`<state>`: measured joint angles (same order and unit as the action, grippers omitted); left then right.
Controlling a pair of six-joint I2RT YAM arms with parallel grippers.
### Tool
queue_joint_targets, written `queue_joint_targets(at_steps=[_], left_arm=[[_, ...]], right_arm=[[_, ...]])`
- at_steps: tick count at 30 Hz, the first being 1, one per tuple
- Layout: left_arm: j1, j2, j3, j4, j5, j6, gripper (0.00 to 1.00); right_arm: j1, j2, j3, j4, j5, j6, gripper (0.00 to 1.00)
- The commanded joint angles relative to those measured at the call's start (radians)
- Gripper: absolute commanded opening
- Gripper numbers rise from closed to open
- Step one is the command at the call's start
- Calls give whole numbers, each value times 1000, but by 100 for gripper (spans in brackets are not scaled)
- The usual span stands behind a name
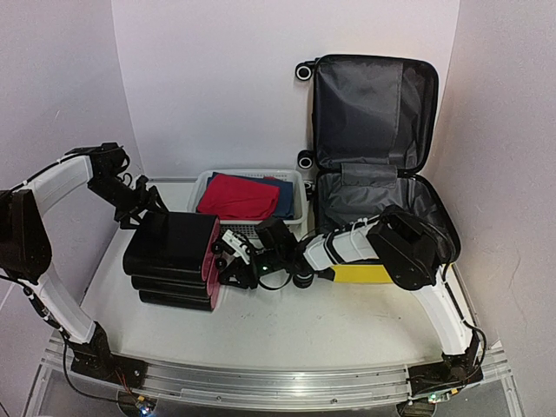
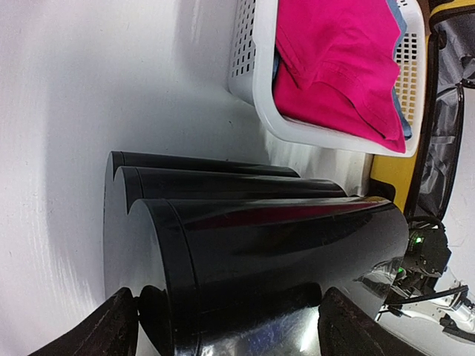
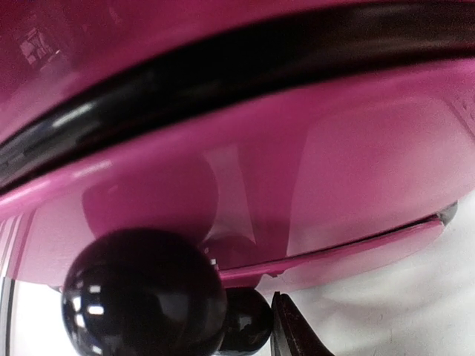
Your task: Open, take out, and arrange the luggage
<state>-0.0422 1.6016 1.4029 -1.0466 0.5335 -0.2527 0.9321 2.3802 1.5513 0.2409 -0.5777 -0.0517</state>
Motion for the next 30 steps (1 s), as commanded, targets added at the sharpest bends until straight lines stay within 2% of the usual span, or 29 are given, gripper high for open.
queue_joint_targets(at_steps=[1,7,16,22,24,30], left_arm=[[-15,-14,2,-12,28,19,83],[-13,-10,4,-13,19,27,83],[-14,7,10,-10,9,33,83],[-15,12,13,-9,10,29,83],[-14,15,17,-10,10,27,83],[-15,5,54,-10,-23,22,84]], right_arm=[[2,-97,-48,15,60,-14,25],[-10,-188,-162,11,81,-35,23],[-9,-420,-413,-110,95,-95,22],[-9,-436,-417,-161,117,-125,24],[-9,-428,-396,-172,113,-132,33],[-13,-462,-337,-238,202,-169,76]])
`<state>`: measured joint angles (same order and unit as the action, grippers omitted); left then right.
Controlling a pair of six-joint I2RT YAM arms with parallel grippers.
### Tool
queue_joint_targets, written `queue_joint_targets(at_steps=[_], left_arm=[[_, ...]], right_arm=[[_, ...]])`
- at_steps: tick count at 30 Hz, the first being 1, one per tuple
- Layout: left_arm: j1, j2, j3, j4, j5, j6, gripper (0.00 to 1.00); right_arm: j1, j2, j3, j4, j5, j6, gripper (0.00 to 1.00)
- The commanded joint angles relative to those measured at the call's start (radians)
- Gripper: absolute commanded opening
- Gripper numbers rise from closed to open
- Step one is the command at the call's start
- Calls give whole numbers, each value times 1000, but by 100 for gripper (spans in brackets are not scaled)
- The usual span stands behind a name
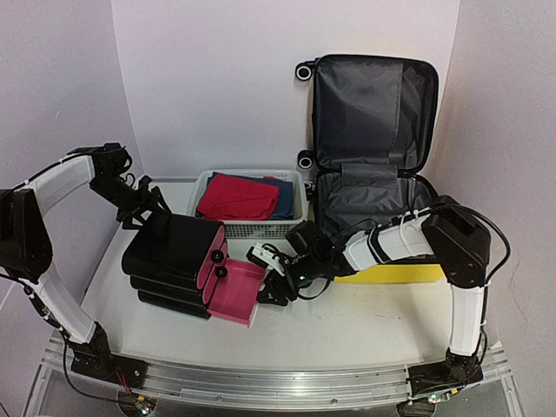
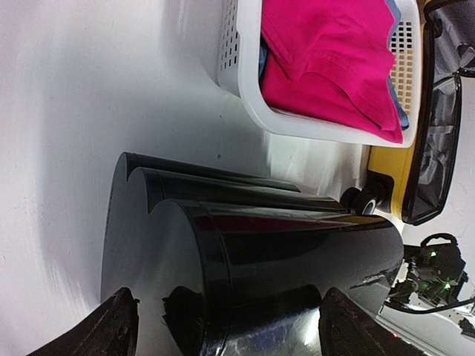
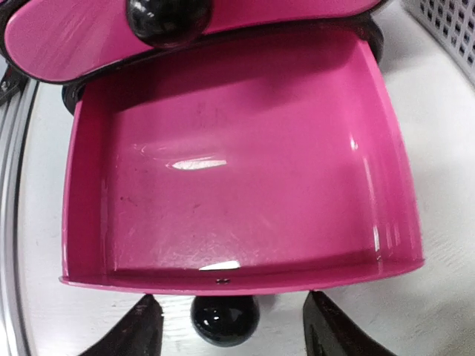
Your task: Open, take out, and arrange the luggage
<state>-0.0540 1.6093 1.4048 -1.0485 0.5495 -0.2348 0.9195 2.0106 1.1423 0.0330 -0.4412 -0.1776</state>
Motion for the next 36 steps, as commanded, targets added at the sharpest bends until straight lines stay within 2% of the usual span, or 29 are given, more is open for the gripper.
queue_joint_targets(at_steps=[1,3,6,10,14,17,20,26,30,36], left_arm=[[-3,-9,59,-8,-53,1,84],[-3,-19,77,-5,-81,-5,85],[-3,-53,90,17,-108,-5,86],[-3,-112,72,74,-139,0,88],[-3,-178,47,126,-217,-10,90],[-2,-225,31,176,-327,-48,92],[-1,-252,16,247,-451,-107,97],[0,-215,-7,335,-634,-226,100],[-1,-182,-50,404,-698,-280,100],[-2,-155,-140,513,-706,-365,100]], right_arm=[[-5,-116,82,-86,76,-55,82],[-16,-157,113,-179,90,-88,91],[-44,-235,143,-300,126,-129,98],[-117,-344,123,-373,218,-94,98],[-222,-409,127,-496,377,37,98],[-316,-420,161,-633,501,158,98],[-419,-391,222,-796,516,291,98],[-531,-248,388,-1084,483,373,98],[-554,-140,489,-1205,455,411,98],[-556,-5,611,-1314,385,399,98]])
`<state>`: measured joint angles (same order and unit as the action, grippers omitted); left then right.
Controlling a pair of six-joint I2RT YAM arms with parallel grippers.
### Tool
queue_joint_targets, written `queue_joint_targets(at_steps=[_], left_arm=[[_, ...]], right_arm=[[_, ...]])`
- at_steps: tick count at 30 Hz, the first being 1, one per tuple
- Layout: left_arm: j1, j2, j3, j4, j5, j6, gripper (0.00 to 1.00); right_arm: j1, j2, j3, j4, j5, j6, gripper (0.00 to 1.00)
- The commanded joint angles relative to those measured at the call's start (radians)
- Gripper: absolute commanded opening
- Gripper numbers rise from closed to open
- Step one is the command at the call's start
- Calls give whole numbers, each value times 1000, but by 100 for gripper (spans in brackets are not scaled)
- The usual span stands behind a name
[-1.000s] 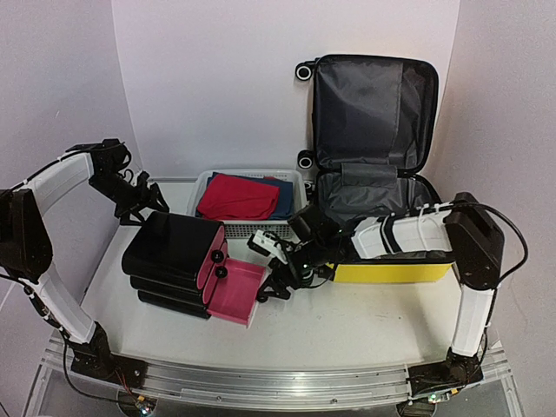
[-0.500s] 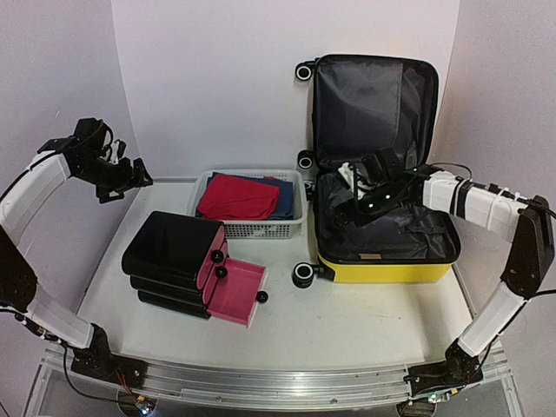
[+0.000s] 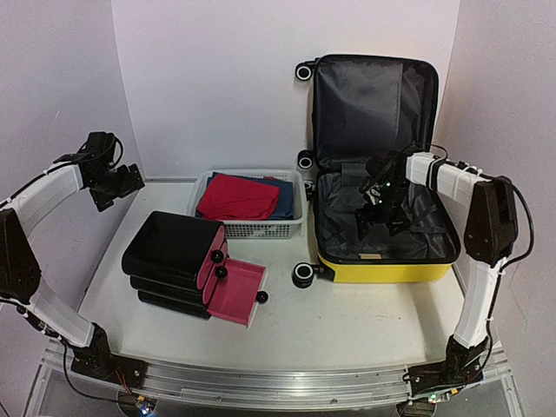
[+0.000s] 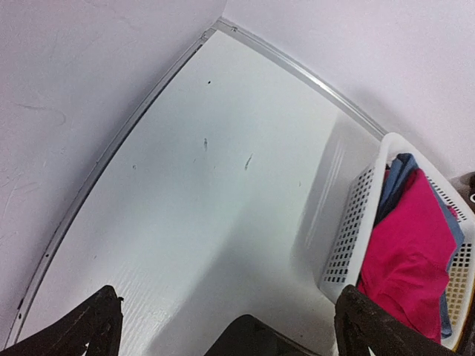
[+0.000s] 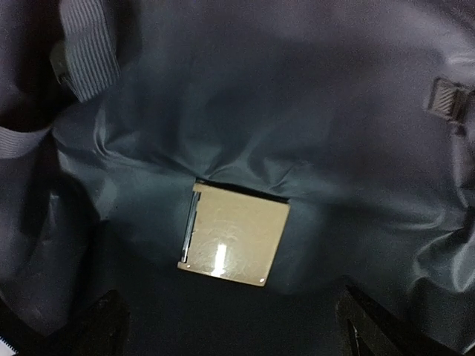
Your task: Open, take out, and arrange the luggage
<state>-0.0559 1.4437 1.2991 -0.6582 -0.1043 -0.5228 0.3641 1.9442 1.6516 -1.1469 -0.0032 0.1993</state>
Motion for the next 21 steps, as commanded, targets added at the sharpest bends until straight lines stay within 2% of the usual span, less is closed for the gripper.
queue_joint_targets(at_steps=[1,5,10,14,21], left_arm=[[0,17,-40,128,-60,-81,100],[1,49,-50,119,-63,-83,100],[4,106,-19,12,-72,-190,100],[4,142,11,-64,-91,-207,99],[4,170,60,-123,-129,-183,99]], right_arm=[[0,85,124,-153,-56,24,98],[1,162,189,-202,-52,70,98],[0,260,258,-248,-46,106,98],[-2,330,329,-288,-39,101,98],[-19,366,298,-292,-44,150,98]])
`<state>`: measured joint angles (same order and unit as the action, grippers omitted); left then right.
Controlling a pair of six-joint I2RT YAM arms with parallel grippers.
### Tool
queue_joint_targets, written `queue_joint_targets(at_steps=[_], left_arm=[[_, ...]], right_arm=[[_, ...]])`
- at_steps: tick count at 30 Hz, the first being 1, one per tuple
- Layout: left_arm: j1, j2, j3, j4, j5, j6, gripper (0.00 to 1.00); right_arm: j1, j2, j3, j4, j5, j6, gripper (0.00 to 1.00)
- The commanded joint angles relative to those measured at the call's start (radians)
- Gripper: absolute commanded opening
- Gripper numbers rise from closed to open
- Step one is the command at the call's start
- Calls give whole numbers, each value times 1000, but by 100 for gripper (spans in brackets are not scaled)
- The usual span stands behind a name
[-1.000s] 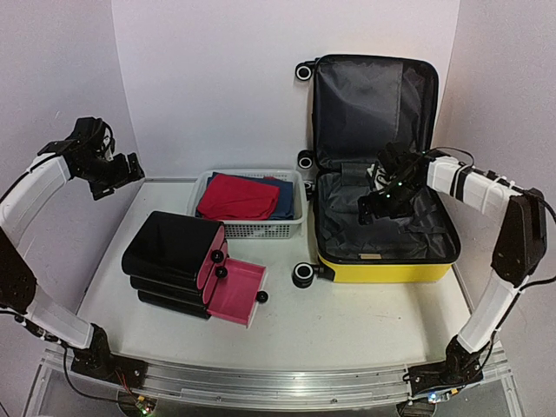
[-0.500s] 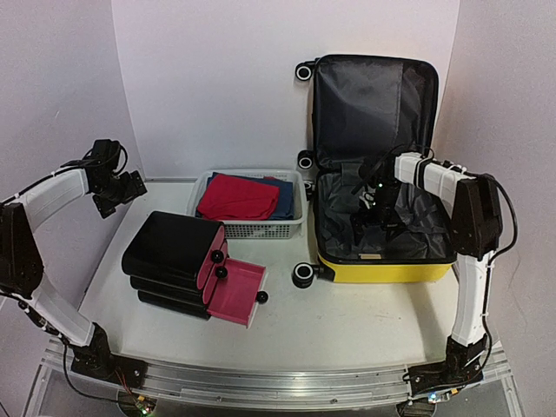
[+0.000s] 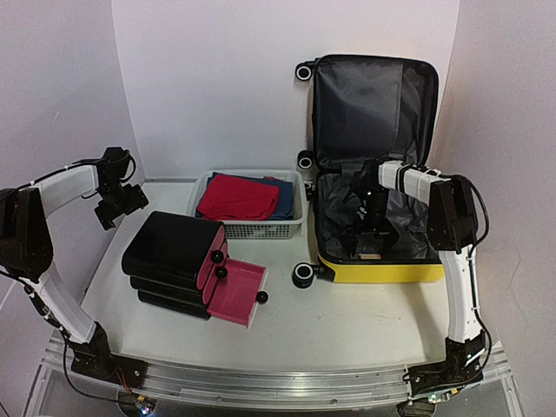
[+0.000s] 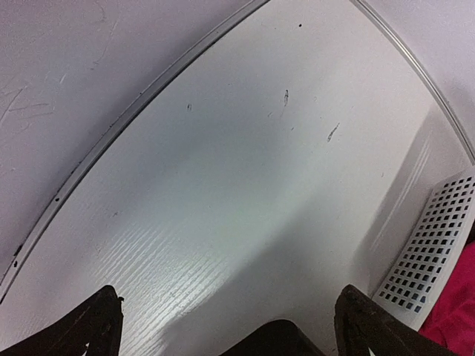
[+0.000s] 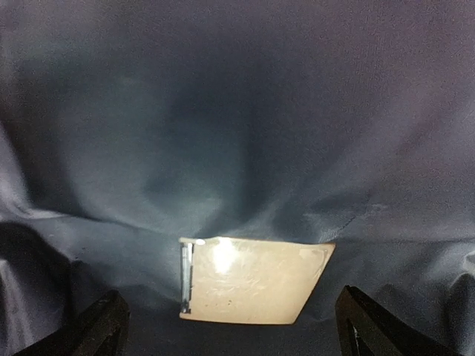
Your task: Open, take out, and arrange the luggage
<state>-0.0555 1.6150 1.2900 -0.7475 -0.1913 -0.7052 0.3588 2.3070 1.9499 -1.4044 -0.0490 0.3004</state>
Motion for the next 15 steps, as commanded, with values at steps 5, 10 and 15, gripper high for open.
queue_joint_targets(at_steps=[5,10,15], left_arm=[[3,7,81,-32,-68,-10,100],[2,-18,76,-30,-58,32,99],[3,-90,14,-29,-66,44,99]], right_arm=[[-14,28,-29,-20,-14,49,98],[-12,41,-42,-17,3,73,93],[-10,34,-55,1,-16,83,71]])
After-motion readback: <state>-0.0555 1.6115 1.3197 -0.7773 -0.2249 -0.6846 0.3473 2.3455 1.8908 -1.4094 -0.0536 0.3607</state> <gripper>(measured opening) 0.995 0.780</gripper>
